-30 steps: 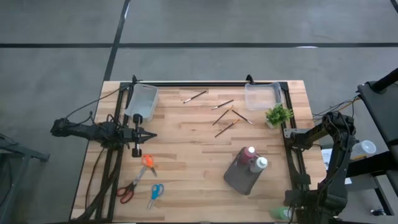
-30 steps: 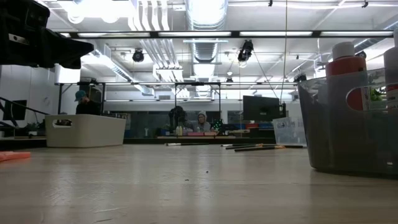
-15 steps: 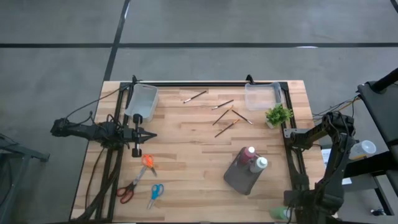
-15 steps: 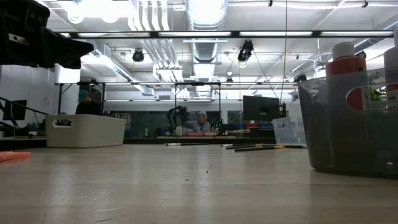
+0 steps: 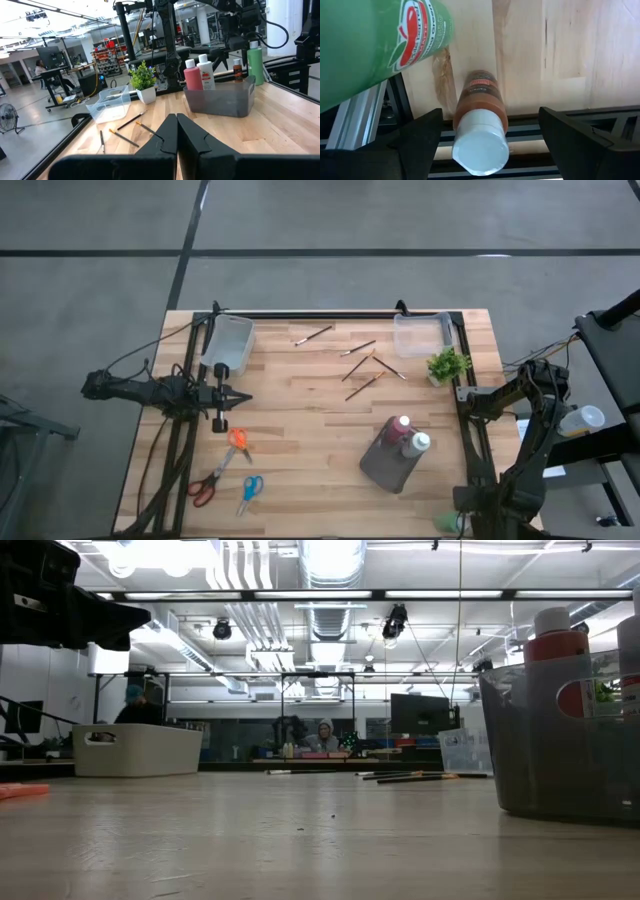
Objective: Pick & Place Paint Supplies
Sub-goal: Put the brown paint bottle into the black bin
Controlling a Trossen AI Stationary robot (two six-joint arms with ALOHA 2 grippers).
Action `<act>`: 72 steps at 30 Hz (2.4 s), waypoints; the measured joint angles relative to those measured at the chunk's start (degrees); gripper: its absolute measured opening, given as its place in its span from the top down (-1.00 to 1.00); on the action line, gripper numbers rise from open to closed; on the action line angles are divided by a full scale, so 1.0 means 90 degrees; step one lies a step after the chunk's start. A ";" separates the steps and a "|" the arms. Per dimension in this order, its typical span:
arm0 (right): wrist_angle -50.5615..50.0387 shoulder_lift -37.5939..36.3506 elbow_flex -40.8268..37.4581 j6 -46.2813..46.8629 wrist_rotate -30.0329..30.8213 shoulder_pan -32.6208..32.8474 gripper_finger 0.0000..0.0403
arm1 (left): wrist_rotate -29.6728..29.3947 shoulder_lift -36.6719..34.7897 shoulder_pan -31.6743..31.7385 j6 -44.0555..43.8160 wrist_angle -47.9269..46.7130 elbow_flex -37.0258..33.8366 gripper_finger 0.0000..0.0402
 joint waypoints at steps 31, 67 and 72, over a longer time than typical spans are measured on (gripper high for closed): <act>0.0058 0.0001 -0.0010 -0.0287 -0.0116 0.0000 0.25 | 0.0000 -0.0001 0.0000 0.0000 0.0000 0.0000 1.00; -0.1138 -0.1552 -0.0005 -0.0362 0.0414 -0.0012 0.27 | -0.0002 0.0002 -0.0002 0.0000 0.0000 0.0000 1.00; -0.1436 -0.1983 -0.0006 -0.0316 0.0872 -0.0012 0.27 | -0.0002 -0.0001 -0.0002 0.0000 -0.0001 0.0000 1.00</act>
